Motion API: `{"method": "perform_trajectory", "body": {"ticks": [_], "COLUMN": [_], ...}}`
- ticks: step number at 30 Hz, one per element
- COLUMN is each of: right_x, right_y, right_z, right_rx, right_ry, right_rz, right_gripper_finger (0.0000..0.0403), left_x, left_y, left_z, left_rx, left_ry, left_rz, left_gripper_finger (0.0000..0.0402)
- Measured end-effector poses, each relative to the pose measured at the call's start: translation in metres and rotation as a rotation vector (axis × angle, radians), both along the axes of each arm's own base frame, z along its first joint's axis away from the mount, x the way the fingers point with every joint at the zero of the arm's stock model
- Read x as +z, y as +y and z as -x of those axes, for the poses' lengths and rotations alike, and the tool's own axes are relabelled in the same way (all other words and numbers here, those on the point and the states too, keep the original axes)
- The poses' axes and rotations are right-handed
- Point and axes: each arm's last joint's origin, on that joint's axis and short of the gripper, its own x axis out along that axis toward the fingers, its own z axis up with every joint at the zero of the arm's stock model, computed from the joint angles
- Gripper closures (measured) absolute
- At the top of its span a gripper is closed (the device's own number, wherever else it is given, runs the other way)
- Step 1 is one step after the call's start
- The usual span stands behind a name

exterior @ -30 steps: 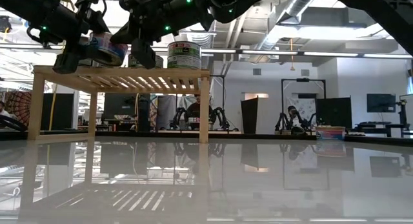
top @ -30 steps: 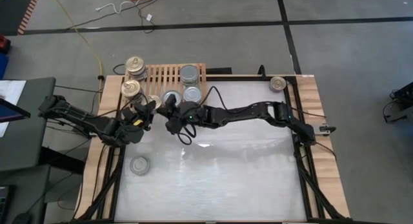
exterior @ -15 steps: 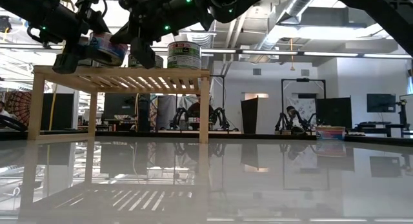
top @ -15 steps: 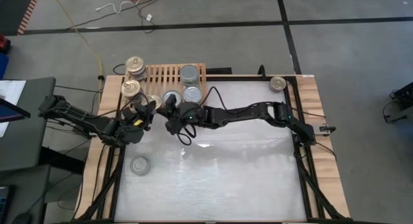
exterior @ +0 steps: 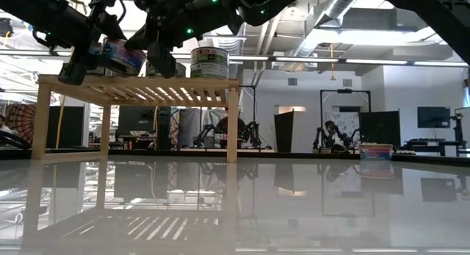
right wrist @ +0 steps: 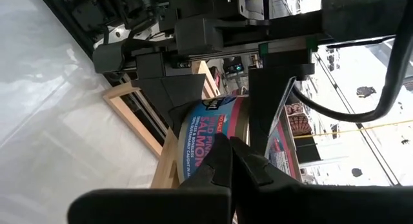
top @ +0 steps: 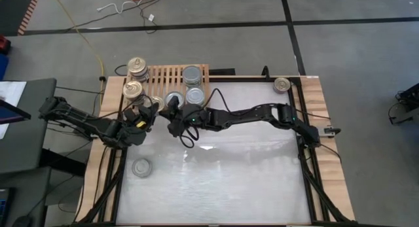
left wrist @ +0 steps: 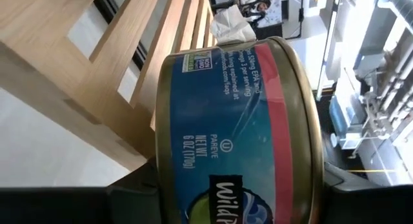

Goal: Stack canned seafood by type on shelf
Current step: Put the blue tuna on the shelf

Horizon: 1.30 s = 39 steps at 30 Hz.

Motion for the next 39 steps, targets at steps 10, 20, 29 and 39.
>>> {"method": "perform_trajectory", "body": {"ticks": [10, 20, 29, 39], "right_x": [0.0002, 0.0002, 0.0002, 0.0001], "right_y": [0.0008, 0.0008, 0.0008, 0.0008], "right_z": [-0.0001, -0.0001, -0.0001, -0.0001], "right_rx": [0.008, 0.008, 0.007, 0.007], "right_ry": [-0.002, -0.002, -0.003, -0.002], "right_rz": [-0.001, -0.001, -0.003, -0.003], "right_gripper_finger": [0.0382, 0.0382, 0.0382, 0.0381], "left_x": [-0.0002, -0.0001, 0.0002, 0.0004], "left_y": [-0.0001, -0.0001, 0.0001, 0.0002], "left_z": [-0.0001, -0.0002, 0.0002, 0.0002], "left_rx": [0.004, 0.008, 0.026, 0.035], "left_ry": [-0.064, -0.093, -0.116, -0.157], "left_rz": [0.041, 0.058, 0.06, 0.08], "left_gripper_finger": [0.0209, 0.0208, 0.0208, 0.0208]}}
